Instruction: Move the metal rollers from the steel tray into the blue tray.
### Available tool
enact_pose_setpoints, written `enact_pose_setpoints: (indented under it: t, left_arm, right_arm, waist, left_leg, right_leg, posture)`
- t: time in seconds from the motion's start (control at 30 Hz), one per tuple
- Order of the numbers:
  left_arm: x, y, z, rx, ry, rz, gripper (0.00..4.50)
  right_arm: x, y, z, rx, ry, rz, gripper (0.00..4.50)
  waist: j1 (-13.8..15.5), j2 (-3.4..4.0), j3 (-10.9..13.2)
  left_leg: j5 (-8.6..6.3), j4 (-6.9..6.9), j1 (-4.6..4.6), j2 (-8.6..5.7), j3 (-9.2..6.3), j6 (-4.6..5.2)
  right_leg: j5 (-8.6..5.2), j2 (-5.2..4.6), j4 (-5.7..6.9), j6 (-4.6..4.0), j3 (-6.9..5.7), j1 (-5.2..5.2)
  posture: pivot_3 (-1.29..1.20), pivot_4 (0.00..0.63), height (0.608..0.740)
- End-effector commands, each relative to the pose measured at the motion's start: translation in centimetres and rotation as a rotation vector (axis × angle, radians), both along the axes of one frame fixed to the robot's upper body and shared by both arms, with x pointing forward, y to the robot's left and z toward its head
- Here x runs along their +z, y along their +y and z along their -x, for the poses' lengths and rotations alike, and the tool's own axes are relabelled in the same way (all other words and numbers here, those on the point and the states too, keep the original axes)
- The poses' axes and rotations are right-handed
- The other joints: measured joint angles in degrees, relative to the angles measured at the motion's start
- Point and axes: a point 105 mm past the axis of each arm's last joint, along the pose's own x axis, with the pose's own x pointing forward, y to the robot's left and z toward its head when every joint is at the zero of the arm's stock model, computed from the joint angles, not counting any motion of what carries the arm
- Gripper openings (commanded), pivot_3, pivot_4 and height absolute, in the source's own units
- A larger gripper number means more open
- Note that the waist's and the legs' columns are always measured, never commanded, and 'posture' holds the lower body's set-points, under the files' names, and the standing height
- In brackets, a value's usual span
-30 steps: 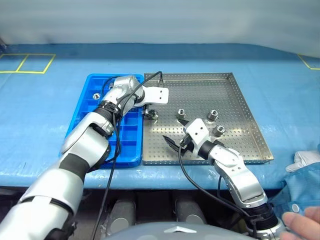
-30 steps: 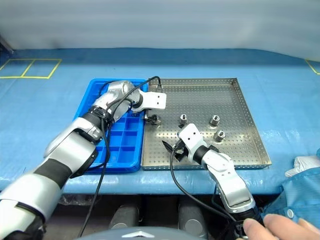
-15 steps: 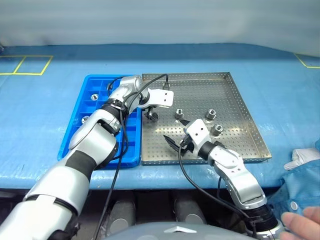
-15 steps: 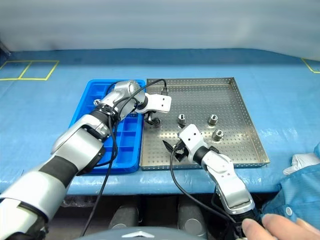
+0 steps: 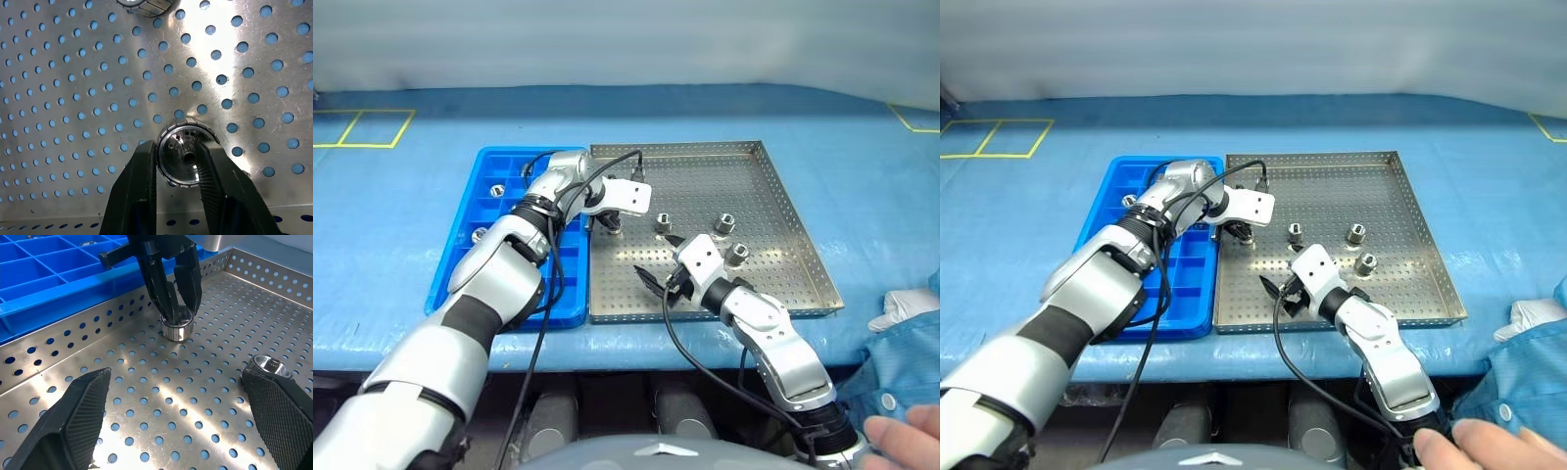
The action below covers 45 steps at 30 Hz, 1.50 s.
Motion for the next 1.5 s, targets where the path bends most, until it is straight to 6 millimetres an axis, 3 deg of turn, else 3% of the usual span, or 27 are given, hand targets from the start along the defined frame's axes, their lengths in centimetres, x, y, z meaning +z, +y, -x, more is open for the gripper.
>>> enact_pose_setpoints:
  t: [0.03,0.2,0.4,0.7,0.77,0.93,1.1,1.27,1.5]
  left_arm:
    - [0.7,-0.2,-0.6,0.042,-0.036,0.064,0.86]
    - [3.2,-1.2,-0.9,0.092,-0.046,0.283,0.86]
    - [5.1,0.0,-0.2,0.168,-0.097,0.495,0.86]
    - [6.3,5.4,6.2,0.383,-0.237,0.718,0.86]
    - [6.1,7.0,7.8,0.46,-0.271,0.73,0.86]
    - [6.0,13.2,11.0,0.819,-0.409,0.776,0.86]
    - [6.0,17.4,14.3,1.056,-0.522,0.739,0.86]
    - [4.8,18.3,16.5,1.16,-0.505,0.723,0.86]
    - [1.6,17.2,17.1,1.211,-0.376,0.722,0.86]
  right_arm:
    - [1.4,0.1,-0.2,0.004,-0.058,-0.013,4.5]
    - [1.4,0.4,-0.1,0.015,-0.056,-0.015,4.5]
    - [1.6,0.9,0.1,0.051,-0.052,-0.014,4.5]
    - [2.2,2.2,0.6,0.144,-0.045,-0.019,4.5]
    - [2.4,2.3,0.6,0.159,-0.043,-0.022,4.5]
    - [2.7,2.7,0.0,0.192,-0.032,-0.024,4.5]
    - [2.6,2.8,-0.5,0.22,-0.016,-0.016,4.5]
    - [2.4,3.4,-0.8,0.261,0.001,-0.006,4.5]
    - [2.5,4.3,-0.8,0.311,0.01,0.001,4.5]
  waist:
    - [0.02,0.0,0.0]
    - [0.0,0.0,0.0]
    - [-0.16,0.03,-0.01]
    - [0.94,0.05,0.0]
    - [1.52,0.04,0.0]
    - [2.86,0.02,0.01]
    - [5.32,-0.02,0.03]
    - [7.96,-0.02,0.03]
    - [10.89,-0.04,0.03]
  left_leg:
    - [0.0,0.0,0.0,0.0,0.0,0.0]
    - [0.0,0.01,-0.04,0.0,0.0,0.0]
    - [0.0,-0.06,-0.05,0.01,-0.02,0.0]
    - [0.02,-0.02,0.13,0.1,-0.06,-0.02]
    - [0.03,0.01,0.25,0.11,-0.05,-0.03]
    - [0.05,0.04,0.39,0.13,-0.04,-0.01]
    - [0.06,0.04,0.4,0.13,-0.18,0.0]
    - [0.06,0.04,0.41,0.13,-0.22,-0.01]
    - [0.07,0.04,0.38,0.13,-0.21,-0.04]
  right_leg:
    - [0.0,0.0,0.01,0.0,0.0,0.0]
    - [0.1,0.0,0.01,0.17,0.0,-0.04]
    - [0.15,0.0,0.02,0.26,0.0,-0.07]
    - [0.09,0.08,0.33,0.14,-0.01,-0.05]
    - [-0.06,0.08,0.39,-0.11,0.0,0.05]
    - [-0.11,0.08,0.41,-0.21,-0.03,0.16]
    - [-0.16,0.08,0.47,-0.29,-0.17,0.2]
    - [-0.18,0.08,0.48,-0.35,-0.22,0.21]
    - [-0.2,0.05,0.48,-0.37,-0.24,0.16]
  posture:
    - [-0.07,0.15,0.74]
    - [-0.06,0.15,0.74]
    - [-0.02,0.15,0.74]
    - [0.08,0.15,0.74]
    - [0.12,0.15,0.74]
    - [0.23,0.15,0.74]
    - [0.32,0.15,0.74]
    - [0.41,0.15,0.74]
    - [0.44,0.15,0.74]
